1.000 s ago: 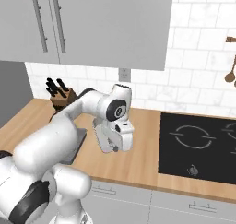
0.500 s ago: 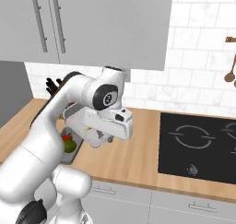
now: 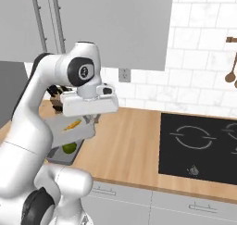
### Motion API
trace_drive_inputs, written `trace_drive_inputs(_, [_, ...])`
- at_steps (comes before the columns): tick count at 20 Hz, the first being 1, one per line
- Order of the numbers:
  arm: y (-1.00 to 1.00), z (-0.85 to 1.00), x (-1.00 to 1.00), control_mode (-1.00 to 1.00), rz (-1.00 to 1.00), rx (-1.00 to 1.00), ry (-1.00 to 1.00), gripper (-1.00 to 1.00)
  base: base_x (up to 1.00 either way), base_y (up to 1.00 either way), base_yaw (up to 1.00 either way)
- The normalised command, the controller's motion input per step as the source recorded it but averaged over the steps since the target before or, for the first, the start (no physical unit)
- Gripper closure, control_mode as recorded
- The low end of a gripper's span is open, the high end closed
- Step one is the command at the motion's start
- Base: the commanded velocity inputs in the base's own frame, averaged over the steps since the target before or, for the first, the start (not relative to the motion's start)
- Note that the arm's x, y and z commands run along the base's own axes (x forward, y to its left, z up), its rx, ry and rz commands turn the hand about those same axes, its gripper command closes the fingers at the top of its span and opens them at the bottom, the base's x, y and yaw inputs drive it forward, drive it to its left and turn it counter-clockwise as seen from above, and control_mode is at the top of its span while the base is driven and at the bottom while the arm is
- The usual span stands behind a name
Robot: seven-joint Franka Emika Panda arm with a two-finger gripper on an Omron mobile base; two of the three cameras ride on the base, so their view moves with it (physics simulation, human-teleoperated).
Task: Take the meat container that has the shrimp and place it on the second highest rack of the freezer. Then take the vegetable container that has the lime and tomato and place it on the highest rack of the freezer.
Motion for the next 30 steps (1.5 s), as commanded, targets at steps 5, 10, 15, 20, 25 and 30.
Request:
trace_drive_inputs(5, [0.30, 0.10, -0.16, -1.00, 0.65, 0.00, -0.01, 1.00, 0.00, 0.00, 0.00])
trace_drive_inputs(10, [0.36, 0.00, -0.36, -1.00, 0.56, 0.05, -0.12, 1.00, 0.00, 0.00, 0.00])
trace_drive_inputs(15, [0.23, 0.00, -0.72, -1.00, 0.51, 0.08, -0.23, 1.00, 0.00, 0.00, 0.00])
trace_drive_inputs(20, [0.00, 0.16, -0.19, -1.00, 0.37, 0.37, -0.07, 1.00, 0.00, 0.00, 0.00])
trace_drive_inputs(25, [-0.01, 0.62, 0.61, -1.00, -0.21, 0.58, 0.17, 1.00, 0.00, 0.00, 0.00])
trace_drive_inputs(30, [0.04, 0.46, 0.38, -1.00, -0.45, 0.36, 0.24, 1.00, 0.00, 0.00, 0.00])
